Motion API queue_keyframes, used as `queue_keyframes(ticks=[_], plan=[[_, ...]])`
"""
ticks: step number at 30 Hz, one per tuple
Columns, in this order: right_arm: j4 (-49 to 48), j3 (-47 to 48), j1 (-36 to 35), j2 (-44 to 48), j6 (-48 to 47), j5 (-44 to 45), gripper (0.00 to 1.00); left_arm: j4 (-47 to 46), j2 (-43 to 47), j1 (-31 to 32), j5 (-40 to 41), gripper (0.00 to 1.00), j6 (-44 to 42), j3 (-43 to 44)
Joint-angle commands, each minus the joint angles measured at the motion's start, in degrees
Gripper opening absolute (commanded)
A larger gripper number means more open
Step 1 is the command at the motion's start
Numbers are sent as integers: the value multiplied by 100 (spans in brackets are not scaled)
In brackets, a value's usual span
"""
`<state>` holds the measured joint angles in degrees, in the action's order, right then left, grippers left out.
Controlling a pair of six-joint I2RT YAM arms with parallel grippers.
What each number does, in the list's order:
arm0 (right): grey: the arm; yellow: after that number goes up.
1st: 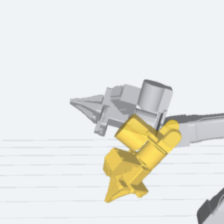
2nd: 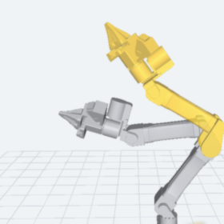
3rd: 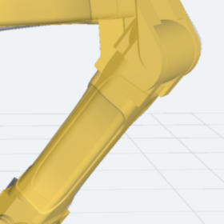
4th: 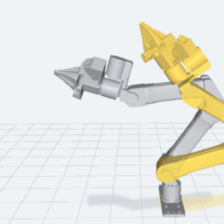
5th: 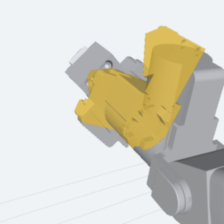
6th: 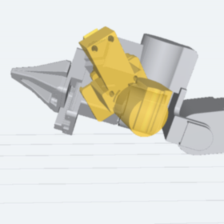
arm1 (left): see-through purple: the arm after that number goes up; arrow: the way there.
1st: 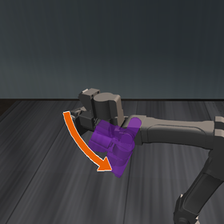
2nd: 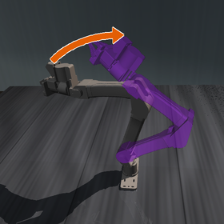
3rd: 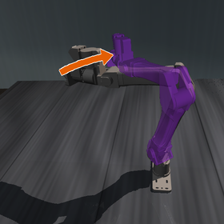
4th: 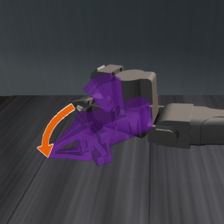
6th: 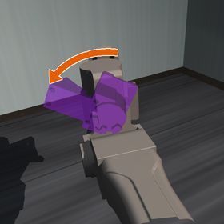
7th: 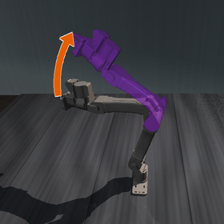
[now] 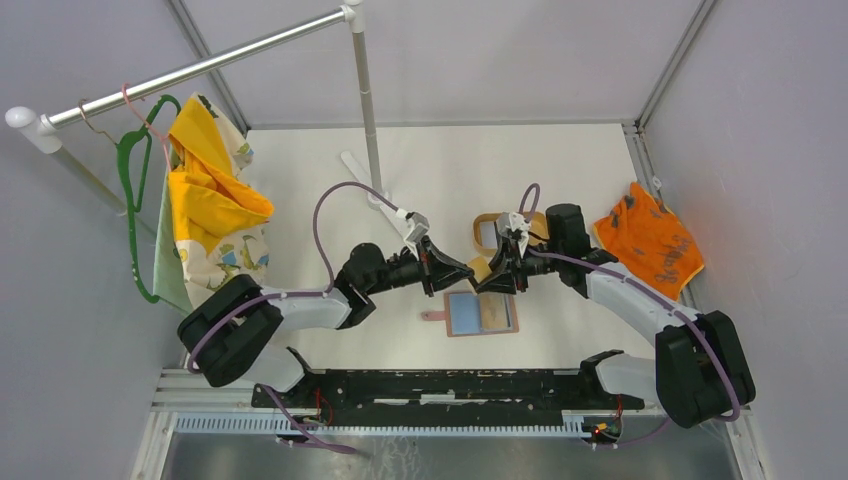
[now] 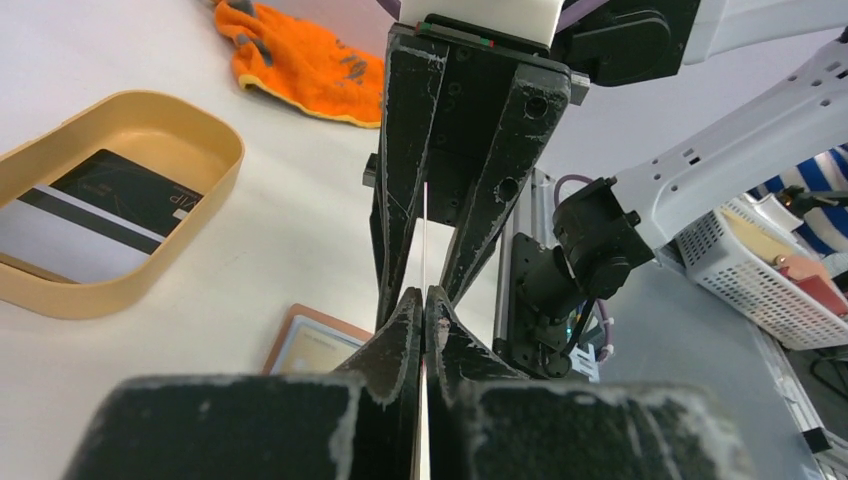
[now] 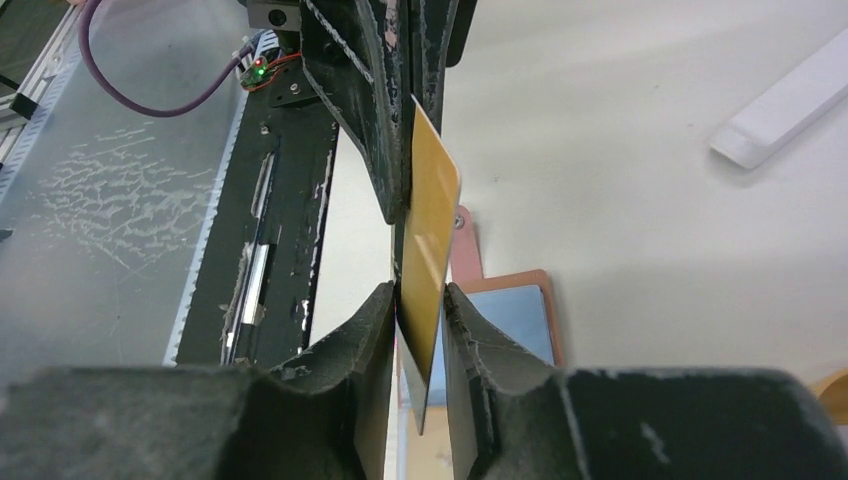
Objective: Put the credit cards into the card holder
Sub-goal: Pick up the credit card from the storage box.
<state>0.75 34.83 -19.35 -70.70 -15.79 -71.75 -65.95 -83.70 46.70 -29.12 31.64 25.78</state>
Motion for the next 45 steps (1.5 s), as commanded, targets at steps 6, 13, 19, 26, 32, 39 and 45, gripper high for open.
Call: queue_keyframes(ticks=[6, 13, 19, 26, 32, 39, 45], plan=[[-322, 205, -15, 43, 307, -170, 0, 1824, 561, -8, -185, 19, -849, 613], [-1998, -208, 5, 192, 2050, -307, 0, -42, 366, -3, -181, 44, 149, 103], [-2347, -310, 7, 215, 2439, -274, 0, -681, 346, -7, 20, 39, 403, -45], [-2466, -371, -6, 214, 2549, -265, 0, -640, 305, -11, 35, 19, 470, 64], [-2487, -398, -11, 173, 2549, -261, 0, -613, 264, -10, 90, 15, 517, 134], [-2477, -416, -41, 140, 2530, -227, 0, -500, 244, -3, 101, 6, 501, 211], [-2259, -381, -40, 119, 2268, -199, 29, -409, 283, -10, 87, 2, 458, 199]])
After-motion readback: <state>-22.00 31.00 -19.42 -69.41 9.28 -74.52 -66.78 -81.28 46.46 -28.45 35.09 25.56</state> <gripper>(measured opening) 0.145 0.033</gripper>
